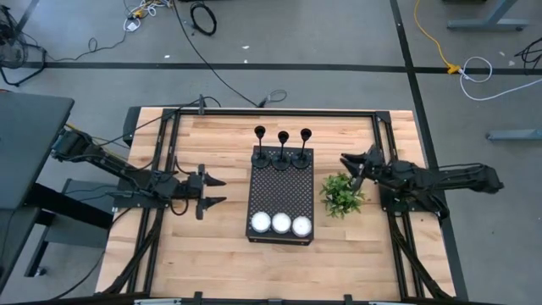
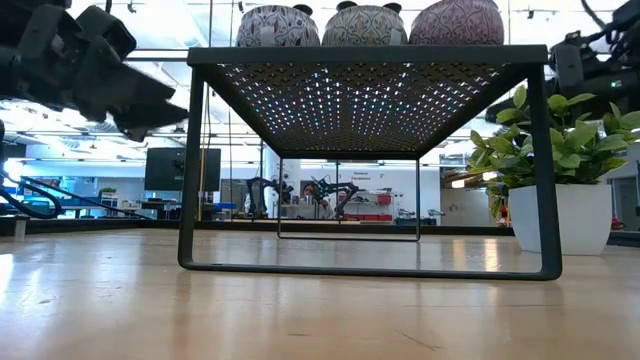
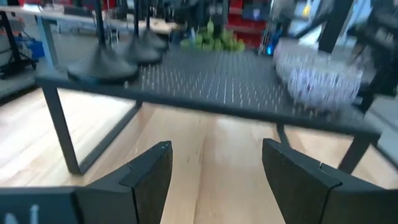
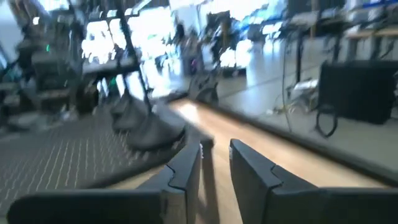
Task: Pick & Place candle stick holders
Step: Return to Home Position
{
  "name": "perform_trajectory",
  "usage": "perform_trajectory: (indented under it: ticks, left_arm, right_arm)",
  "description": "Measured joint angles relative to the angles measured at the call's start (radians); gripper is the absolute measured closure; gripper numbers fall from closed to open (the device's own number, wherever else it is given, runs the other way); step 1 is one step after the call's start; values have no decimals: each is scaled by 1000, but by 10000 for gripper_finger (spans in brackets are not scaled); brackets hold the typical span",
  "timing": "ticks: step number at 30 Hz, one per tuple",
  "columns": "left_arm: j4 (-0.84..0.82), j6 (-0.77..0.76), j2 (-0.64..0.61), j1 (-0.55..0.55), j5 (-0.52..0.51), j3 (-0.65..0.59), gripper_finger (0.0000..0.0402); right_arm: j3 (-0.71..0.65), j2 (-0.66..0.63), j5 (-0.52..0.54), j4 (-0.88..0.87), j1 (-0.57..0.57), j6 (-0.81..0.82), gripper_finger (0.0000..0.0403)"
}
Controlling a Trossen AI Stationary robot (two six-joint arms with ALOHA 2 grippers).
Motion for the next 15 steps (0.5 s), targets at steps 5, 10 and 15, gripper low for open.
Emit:
perform_trajectory:
  ticks: [5, 10, 15]
  left_arm:
    - [174, 82, -1, -4, 7, -33, 154]
    - [235, 149, -8, -29, 41, -33, 154]
    - [275, 205, 0, -47, 60, -34, 154]
  right_arm:
    - [0, -117, -11, -46, 0, -28, 317]
    - [0, -195, -72, -86, 5, -36, 317]
    - [2, -183, 14, -82, 5, -60, 317]
